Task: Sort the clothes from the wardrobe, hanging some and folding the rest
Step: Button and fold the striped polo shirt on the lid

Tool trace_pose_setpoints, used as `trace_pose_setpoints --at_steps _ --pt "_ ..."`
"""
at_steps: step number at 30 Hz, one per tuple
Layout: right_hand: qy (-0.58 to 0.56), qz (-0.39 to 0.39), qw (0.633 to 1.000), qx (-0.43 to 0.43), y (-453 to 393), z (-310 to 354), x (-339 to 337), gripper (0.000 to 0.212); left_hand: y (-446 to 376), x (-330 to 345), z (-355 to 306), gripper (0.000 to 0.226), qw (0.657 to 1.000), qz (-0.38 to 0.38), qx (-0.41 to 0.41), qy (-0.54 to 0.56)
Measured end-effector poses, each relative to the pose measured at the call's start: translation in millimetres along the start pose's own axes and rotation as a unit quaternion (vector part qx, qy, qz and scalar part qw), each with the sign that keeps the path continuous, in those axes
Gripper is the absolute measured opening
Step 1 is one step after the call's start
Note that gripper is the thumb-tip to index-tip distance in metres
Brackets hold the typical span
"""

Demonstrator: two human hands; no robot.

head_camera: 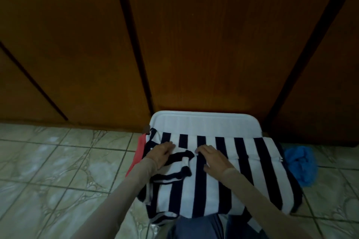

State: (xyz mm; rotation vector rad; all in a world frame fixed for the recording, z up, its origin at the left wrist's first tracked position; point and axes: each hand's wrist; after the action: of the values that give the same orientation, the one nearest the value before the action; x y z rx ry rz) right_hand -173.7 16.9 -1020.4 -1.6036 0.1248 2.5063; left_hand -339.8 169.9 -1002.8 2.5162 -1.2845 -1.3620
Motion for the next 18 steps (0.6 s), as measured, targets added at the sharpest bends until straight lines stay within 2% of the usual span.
trace_pose_setpoints --at_steps 3,4,5,8,10,13,14,15,16,18 --pt "0.007 0.013 0.998 -0.067 -16 25 15 0.061 6 -12 8 0.040 0.989 -0.043 -0.057 0.133" --pt "0.003 0.017 0.997 -0.081 -20 29 20 0.062 10 -17 7 0.037 0.974 -0.042 -0.073 0.209" --pt "-0.002 0.020 0.995 -0.095 -23 31 24 0.060 11 -20 11 0.034 0.967 -0.052 -0.088 0.232" --pt "-0.016 0.029 0.992 -0.121 -32 32 28 0.042 17 -27 18 0.030 0.943 -0.057 -0.111 0.307" --pt "-0.037 0.022 0.994 -0.101 -37 34 27 0.027 20 -28 21 0.022 0.935 -0.036 -0.092 0.341" --pt "-0.164 -0.009 0.986 0.004 -44 42 23 0.013 14 -33 35 0.025 0.972 -0.055 -0.050 0.225" --pt "-0.217 -0.022 0.975 0.042 -46 43 23 0.018 15 -37 37 0.026 0.977 -0.062 -0.030 0.204" --pt "-0.256 -0.035 0.963 0.076 -49 44 23 0.021 13 -40 43 0.029 0.986 -0.037 0.015 0.163" --pt "-0.282 -0.048 0.952 0.107 -52 44 24 0.024 14 -41 43 0.035 0.995 -0.006 0.031 0.092" --pt "-0.306 -0.077 0.936 0.160 -58 42 27 0.029 17 -48 42 0.053 0.997 -0.004 0.057 -0.055"
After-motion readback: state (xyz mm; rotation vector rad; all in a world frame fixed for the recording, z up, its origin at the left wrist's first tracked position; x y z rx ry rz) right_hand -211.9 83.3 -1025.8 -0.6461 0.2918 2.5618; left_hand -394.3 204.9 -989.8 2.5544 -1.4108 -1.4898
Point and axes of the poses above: each hand's wrist, its own y-axis away from the middle knuckle, its own x-axis out of the palm, z = x × y, and after that the axes turned 3 degrees about -z, right-handed
